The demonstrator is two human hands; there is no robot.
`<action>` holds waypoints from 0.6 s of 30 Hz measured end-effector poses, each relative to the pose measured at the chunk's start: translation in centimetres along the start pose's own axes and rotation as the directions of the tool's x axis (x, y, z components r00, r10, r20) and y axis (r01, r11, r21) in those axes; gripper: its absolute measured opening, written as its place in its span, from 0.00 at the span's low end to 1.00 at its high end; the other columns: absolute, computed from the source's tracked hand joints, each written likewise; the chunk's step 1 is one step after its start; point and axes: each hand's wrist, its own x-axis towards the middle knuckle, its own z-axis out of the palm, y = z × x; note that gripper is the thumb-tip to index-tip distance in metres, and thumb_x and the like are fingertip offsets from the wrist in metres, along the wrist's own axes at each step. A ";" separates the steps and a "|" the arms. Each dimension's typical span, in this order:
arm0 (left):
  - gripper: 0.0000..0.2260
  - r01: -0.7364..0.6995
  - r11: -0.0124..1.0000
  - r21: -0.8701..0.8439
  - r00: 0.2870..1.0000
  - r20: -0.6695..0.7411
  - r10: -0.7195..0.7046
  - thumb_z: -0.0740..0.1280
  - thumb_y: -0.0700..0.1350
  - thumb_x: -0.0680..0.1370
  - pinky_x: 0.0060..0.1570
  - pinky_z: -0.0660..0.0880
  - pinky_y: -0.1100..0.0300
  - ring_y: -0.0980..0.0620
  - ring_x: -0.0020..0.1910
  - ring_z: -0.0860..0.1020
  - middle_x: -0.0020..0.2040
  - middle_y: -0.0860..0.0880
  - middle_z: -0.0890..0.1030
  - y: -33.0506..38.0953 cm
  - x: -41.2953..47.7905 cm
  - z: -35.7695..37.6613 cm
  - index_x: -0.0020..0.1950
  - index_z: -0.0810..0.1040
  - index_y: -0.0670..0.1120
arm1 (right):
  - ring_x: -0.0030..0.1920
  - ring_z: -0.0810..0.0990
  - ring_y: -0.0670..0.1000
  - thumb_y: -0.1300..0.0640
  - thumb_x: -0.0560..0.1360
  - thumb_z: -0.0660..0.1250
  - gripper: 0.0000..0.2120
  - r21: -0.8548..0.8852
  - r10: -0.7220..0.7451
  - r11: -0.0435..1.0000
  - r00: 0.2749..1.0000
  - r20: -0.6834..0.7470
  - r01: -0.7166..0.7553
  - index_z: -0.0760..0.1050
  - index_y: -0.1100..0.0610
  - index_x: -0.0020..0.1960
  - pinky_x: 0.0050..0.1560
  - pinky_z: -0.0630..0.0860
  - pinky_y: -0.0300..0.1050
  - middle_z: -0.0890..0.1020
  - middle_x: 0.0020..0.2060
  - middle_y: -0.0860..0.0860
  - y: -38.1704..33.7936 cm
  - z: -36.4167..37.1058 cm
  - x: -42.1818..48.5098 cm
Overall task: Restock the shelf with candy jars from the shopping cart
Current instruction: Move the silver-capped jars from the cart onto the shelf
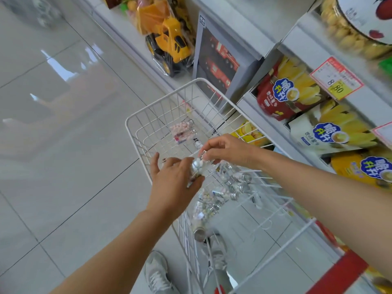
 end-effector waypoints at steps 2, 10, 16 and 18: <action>0.21 -0.007 1.000 0.016 0.997 -0.079 0.008 0.57 0.61 0.76 0.71 0.47 0.45 0.47 0.58 0.75 0.47 0.52 0.82 -0.3 0.0 0.2 0.57 0.75 0.48 | 0.41 0.79 0.45 0.49 0.76 0.67 0.11 0.068 0.014 0.998 0.999 -0.035 -0.012 0.80 0.56 0.52 0.47 0.75 0.41 0.84 0.41 0.49 0.9 0.1 0.0; 0.18 0.011 0.995 0.103 0.984 -0.178 0.007 0.58 0.58 0.77 0.70 0.53 0.44 0.47 0.52 0.78 0.44 0.51 0.83 -1.6 -0.8 1.4 0.55 0.75 0.46 | 0.65 0.70 0.57 0.47 0.79 0.60 0.16 -0.825 0.404 0.462 0.905 -0.132 -0.326 0.72 0.51 0.64 0.65 0.66 0.50 0.75 0.64 0.54 11.1 3.6 0.1; 0.15 0.048 0.993 0.104 0.978 -0.207 -0.026 0.63 0.57 0.77 0.71 0.54 0.44 0.48 0.52 0.78 0.44 0.52 0.83 -1.6 -0.8 1.8 0.55 0.76 0.47 | 0.68 0.65 0.56 0.56 0.77 0.64 0.19 -0.951 0.279 0.155 0.935 -0.219 -0.269 0.66 0.56 0.66 0.66 0.61 0.51 0.72 0.66 0.54 15.0 5.3 1.0; 0.15 0.050 0.994 0.098 0.975 -0.219 -0.027 0.64 0.57 0.77 0.71 0.54 0.44 0.48 0.51 0.78 0.44 0.52 0.83 -1.6 -0.8 1.9 0.55 0.76 0.46 | 0.67 0.65 0.56 0.58 0.76 0.66 0.21 -0.969 0.252 0.081 0.945 -0.208 -0.234 0.66 0.57 0.67 0.66 0.61 0.50 0.72 0.66 0.55 15.0 5.4 1.4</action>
